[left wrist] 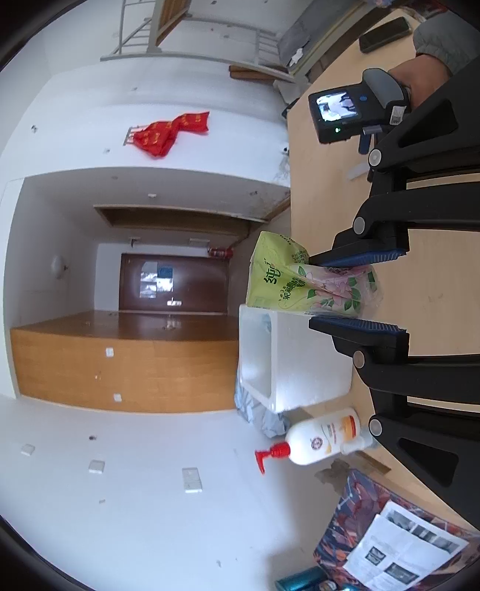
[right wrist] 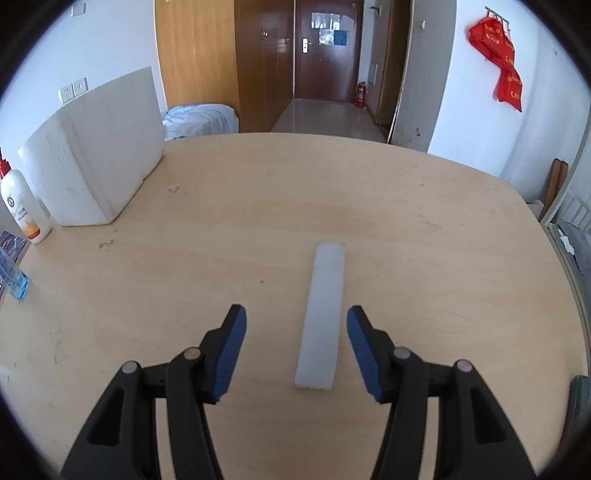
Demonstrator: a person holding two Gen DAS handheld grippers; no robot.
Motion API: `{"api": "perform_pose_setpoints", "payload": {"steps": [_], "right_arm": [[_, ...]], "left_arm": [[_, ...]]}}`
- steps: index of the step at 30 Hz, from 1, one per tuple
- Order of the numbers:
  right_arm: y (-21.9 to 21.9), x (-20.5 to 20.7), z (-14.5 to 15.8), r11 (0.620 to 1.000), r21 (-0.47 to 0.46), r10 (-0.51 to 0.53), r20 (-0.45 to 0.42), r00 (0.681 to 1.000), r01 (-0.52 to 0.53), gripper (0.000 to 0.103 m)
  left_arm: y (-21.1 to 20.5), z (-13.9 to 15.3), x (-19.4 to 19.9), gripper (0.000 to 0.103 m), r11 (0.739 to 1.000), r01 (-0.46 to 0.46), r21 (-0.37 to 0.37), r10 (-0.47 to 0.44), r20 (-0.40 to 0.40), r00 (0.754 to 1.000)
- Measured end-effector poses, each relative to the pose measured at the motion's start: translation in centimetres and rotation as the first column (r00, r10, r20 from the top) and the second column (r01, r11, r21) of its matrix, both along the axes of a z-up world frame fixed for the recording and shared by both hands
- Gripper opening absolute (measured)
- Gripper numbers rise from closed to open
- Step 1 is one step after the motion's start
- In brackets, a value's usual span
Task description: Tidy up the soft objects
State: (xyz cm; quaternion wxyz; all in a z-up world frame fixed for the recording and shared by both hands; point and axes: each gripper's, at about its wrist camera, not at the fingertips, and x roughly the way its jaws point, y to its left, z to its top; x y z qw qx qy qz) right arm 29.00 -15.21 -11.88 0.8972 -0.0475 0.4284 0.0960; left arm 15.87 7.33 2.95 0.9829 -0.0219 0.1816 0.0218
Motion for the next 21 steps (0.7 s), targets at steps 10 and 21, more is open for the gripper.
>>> {"api": "perform_pose_setpoints", "payload": {"steps": [10,21], "right_arm": [[0.7,0.9,-0.9,1.000,0.000,0.010,-0.036,0.999,-0.010,0.061],[0.7,1.5,-1.4,1.000,-0.012,0.011,-0.048,0.999,-0.011,0.061]], "left_arm": [[2.3,0.1,-1.6,0.027,0.990,-0.140,0.011,0.140,0.016,0.990],[3.3,0.2,-3.1,0.027,0.970,-0.242,0.034,0.241,0.035,0.970]]}}
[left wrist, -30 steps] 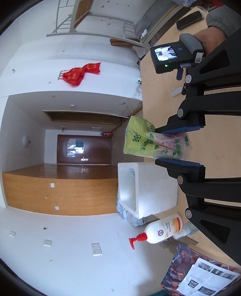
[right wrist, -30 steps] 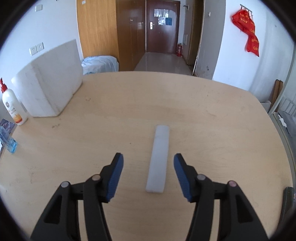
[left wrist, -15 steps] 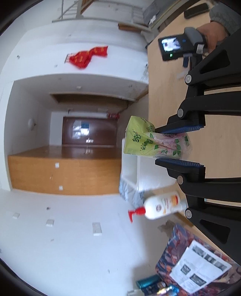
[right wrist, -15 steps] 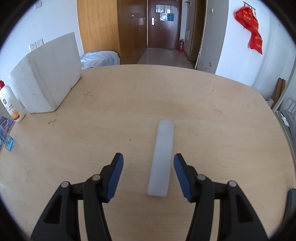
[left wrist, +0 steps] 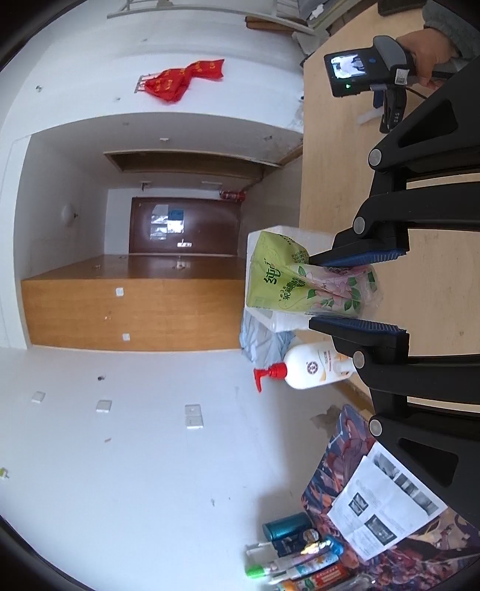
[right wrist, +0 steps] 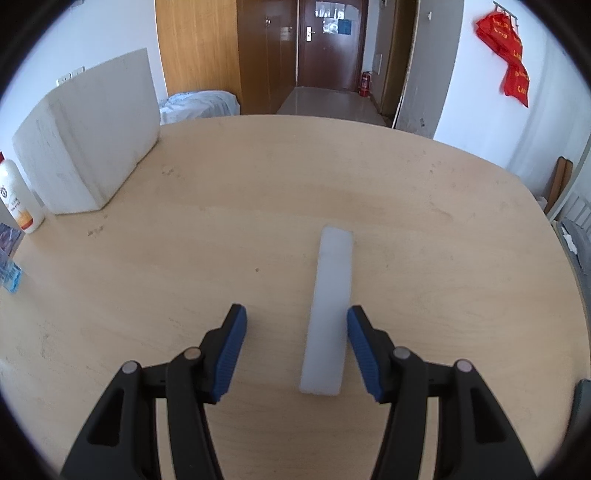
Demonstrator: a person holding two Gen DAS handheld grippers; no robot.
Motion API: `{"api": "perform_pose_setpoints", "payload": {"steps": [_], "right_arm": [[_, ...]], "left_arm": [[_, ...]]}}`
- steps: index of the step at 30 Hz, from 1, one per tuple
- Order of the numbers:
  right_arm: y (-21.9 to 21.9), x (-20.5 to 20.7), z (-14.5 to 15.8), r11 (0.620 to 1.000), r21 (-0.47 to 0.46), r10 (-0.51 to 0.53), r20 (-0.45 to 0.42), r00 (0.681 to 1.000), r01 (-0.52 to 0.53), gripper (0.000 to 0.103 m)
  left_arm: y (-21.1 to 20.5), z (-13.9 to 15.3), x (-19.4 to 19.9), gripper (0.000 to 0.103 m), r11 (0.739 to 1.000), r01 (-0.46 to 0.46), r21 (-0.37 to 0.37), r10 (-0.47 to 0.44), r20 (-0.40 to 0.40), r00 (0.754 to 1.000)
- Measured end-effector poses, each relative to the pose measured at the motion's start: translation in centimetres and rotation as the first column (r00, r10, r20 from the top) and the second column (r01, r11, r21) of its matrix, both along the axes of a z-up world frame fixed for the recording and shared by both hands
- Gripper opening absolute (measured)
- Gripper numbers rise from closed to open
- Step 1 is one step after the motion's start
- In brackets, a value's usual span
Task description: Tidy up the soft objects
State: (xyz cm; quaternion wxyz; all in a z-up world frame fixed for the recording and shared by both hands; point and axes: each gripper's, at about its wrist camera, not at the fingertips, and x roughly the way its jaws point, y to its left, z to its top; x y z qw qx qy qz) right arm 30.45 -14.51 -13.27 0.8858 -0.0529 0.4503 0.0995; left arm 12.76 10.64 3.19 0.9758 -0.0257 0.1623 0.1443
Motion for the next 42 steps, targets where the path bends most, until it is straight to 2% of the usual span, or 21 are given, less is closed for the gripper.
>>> {"api": "perform_pose_setpoints", "payload": {"steps": [7,8,9,11,13,20,32,36,42], "right_arm": [[0.2,0.0,-0.3,1.000,-0.017,0.002,0.004,1.000,-0.002,0.061],[0.2,-0.1,-0.3,1.000,-0.016,0.002,0.008,1.000,-0.002,0.058],[0.1,-0.1,-0.3,1.000,-0.021,-0.003,0.017,1.000,0.003,0.054],[-0.2,-0.3,0.0,0.999,-0.047,-0.017,0.034,0.999,0.019,0.021],[-0.7,-0.2,0.3,1.000,-0.010,-0.012,0.037,0.999,0.012,0.015],[-1.2,-0.6,1.0,1.000,0.013,-0.007,0.059,0.998,0.006,0.011],[-0.8,-2.8,5.1,0.997,0.076,0.020,0.171,0.985,-0.033,0.011],[-0.2,-4.6,7.3,0.992,0.110,0.031,0.240,0.970,-0.059,0.011],[1.1,-8.5,11.5,0.978,0.154,0.075,0.376,0.924,-0.142,0.011]], "left_arm": [[0.0,0.0,0.0,0.027,1.000,-0.026,0.001,0.026,0.001,1.000],[-0.1,0.0,0.0,0.027,1.000,-0.028,0.006,0.028,0.000,1.000],[-0.1,-0.1,0.0,0.027,1.000,-0.029,0.008,0.029,-0.001,1.000],[-0.1,-0.2,0.0,0.027,1.000,-0.024,-0.001,0.024,-0.002,1.000],[-0.1,-0.4,0.1,0.027,1.000,-0.022,0.002,0.022,-0.002,1.000],[-0.3,-0.6,0.6,0.027,1.000,-0.001,0.002,0.001,-0.007,1.000],[0.2,-0.3,0.8,0.027,1.000,0.002,0.002,-0.003,0.014,1.000],[0.3,0.0,1.0,0.027,1.000,-0.005,0.000,0.005,0.023,1.000],[0.0,0.2,1.0,0.027,1.000,-0.010,0.009,0.010,0.025,1.000]]}}
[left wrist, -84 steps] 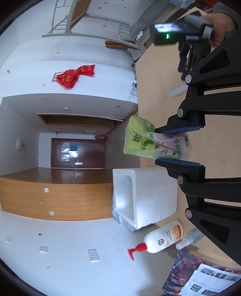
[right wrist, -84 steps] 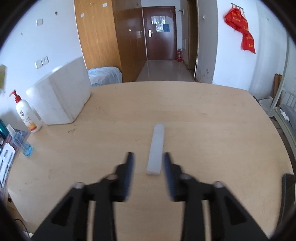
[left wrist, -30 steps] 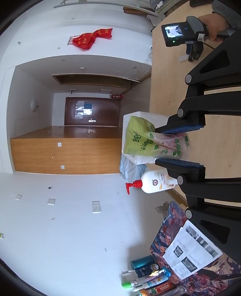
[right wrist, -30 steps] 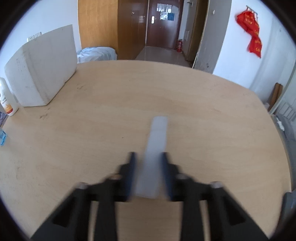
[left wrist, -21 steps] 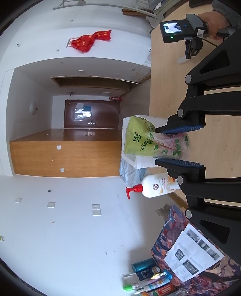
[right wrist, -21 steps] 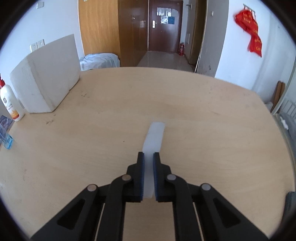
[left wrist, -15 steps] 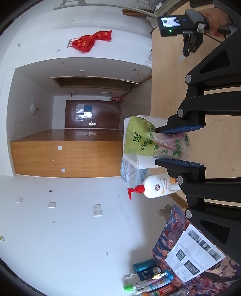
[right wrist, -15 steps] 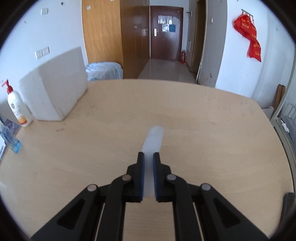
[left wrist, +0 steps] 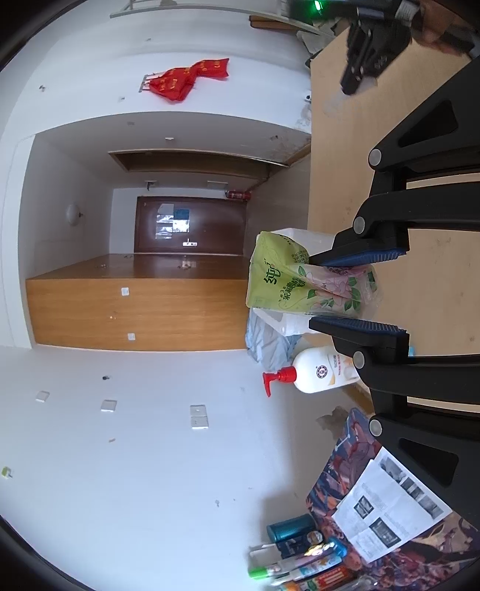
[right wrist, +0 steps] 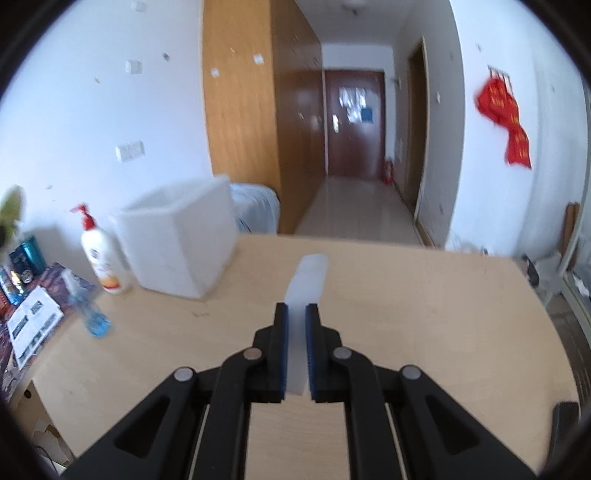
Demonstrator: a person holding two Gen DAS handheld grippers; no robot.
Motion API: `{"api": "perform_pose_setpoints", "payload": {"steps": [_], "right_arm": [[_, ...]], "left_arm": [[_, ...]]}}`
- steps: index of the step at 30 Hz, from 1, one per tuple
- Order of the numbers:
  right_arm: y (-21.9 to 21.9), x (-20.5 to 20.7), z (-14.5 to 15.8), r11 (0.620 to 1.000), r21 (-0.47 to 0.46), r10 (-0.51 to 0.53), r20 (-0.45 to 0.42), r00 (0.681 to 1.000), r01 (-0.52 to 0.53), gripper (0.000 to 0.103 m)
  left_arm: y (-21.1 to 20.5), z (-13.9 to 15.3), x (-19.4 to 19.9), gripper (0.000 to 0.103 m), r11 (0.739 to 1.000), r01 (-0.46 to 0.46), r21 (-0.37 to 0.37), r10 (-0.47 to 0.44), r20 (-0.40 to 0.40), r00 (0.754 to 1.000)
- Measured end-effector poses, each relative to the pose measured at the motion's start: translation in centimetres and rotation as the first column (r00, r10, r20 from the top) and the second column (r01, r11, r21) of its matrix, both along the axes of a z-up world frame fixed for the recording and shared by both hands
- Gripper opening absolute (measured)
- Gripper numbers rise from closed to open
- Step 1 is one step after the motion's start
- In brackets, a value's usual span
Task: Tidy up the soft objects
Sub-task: 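Carry the tissue pack and foam strip together toward the white foam box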
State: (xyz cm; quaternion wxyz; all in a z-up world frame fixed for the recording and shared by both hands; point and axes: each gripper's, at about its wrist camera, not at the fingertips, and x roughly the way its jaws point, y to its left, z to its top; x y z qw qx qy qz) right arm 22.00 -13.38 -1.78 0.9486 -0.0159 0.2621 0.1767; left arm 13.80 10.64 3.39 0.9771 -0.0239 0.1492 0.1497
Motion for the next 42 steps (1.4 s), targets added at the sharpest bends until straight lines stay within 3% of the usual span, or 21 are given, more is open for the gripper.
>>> {"api": "perform_pose_setpoints", "payload": {"steps": [9,22,32,42], "right_arm": [[3.0,-3.9,2.8,0.986,0.060,0.152,0.094,0.984,-0.158,0.011],[8.0,-7.4,4.7,0.934,0.060,0.338,0.175,0.925,-0.352,0.011],[9.1,-6.4,4.7,0.939,0.049,0.328,0.177,0.928,-0.342,0.011],[10.7,-3.9,5.1,0.950,0.028,0.301,0.174,0.937,-0.311,0.011]], "left_arm": [[0.1,0.1,-0.3,0.027,0.999,-0.048,-0.011,0.048,-0.001,0.999],[1.2,0.6,-1.8,0.027,0.992,-0.126,-0.001,0.126,0.014,0.992],[1.5,0.5,-2.1,0.027,0.989,-0.147,0.008,0.147,0.016,0.989],[2.1,0.9,0.1,0.027,0.992,-0.125,0.016,0.125,0.019,0.992]]}}
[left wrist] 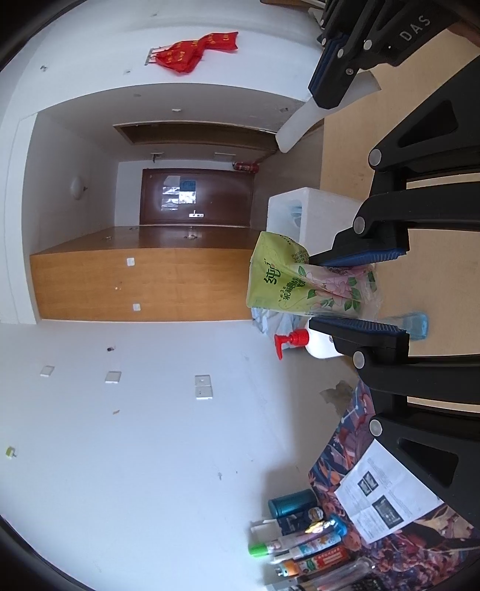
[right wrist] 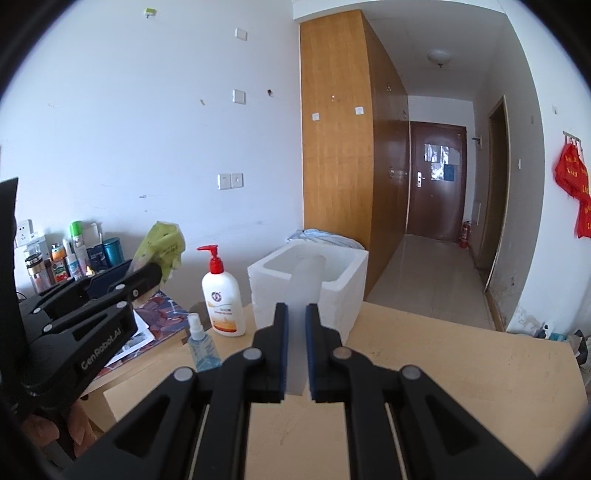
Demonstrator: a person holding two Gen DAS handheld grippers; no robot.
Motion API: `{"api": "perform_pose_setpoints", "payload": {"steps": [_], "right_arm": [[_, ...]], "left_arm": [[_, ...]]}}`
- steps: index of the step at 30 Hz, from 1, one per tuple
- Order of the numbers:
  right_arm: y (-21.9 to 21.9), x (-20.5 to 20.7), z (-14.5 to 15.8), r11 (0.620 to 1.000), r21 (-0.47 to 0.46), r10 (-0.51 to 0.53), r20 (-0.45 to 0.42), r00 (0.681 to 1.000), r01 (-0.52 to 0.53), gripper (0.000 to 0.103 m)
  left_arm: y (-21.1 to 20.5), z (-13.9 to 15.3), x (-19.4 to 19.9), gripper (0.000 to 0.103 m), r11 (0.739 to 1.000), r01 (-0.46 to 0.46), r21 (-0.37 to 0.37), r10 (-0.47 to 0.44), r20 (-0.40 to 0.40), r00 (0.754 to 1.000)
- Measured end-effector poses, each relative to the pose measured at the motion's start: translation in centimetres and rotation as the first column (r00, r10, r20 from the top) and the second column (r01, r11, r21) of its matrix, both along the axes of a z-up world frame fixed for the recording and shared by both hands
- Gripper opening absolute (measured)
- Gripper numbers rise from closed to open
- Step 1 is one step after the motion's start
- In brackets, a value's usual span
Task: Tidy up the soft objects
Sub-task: 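Carry the tissue pack and foam strip together toward the white foam box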
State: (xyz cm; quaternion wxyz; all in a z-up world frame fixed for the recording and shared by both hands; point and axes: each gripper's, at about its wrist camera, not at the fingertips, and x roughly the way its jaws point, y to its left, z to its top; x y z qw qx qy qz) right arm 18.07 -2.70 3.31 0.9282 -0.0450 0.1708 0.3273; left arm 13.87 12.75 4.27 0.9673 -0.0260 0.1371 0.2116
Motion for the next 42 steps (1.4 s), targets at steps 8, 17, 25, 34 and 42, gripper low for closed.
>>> {"api": "perform_pose_setpoints", "payload": {"steps": [8,17,25,34,42], "right_arm": [[1.1,2.9,0.1,1.000,-0.017,-0.020,-0.012,1.000,0.020,0.011],[3.1,7.6,0.9,0.999,-0.034,-0.031,-0.004,1.000,0.031,0.011],[5.2,13.5,0.4,0.999,-0.049,-0.024,-0.031,0.999,0.023,0.011],[7.1,18.7,-1.6,0.998,-0.062,-0.022,-0.091,0.996,0.016,0.011],[7.8,21.0,-2.8,0.998,-0.067,-0.025,-0.131,0.991,0.016,0.011]], "left_arm": [[0.8,0.3,3.0,0.027,1.000,0.019,-0.005,-0.019,-0.005,1.000],[2.2,0.4,8.1,0.027,0.999,0.047,-0.019,-0.048,-0.035,0.998],[4.3,-0.1,14.1,0.027,0.998,0.056,-0.038,-0.059,-0.072,0.996],[6.6,-1.5,20.0,0.027,0.996,0.066,-0.066,-0.073,-0.109,0.991],[7.5,-2.8,23.2,0.027,0.995,0.065,-0.077,-0.075,-0.130,0.989]]}}
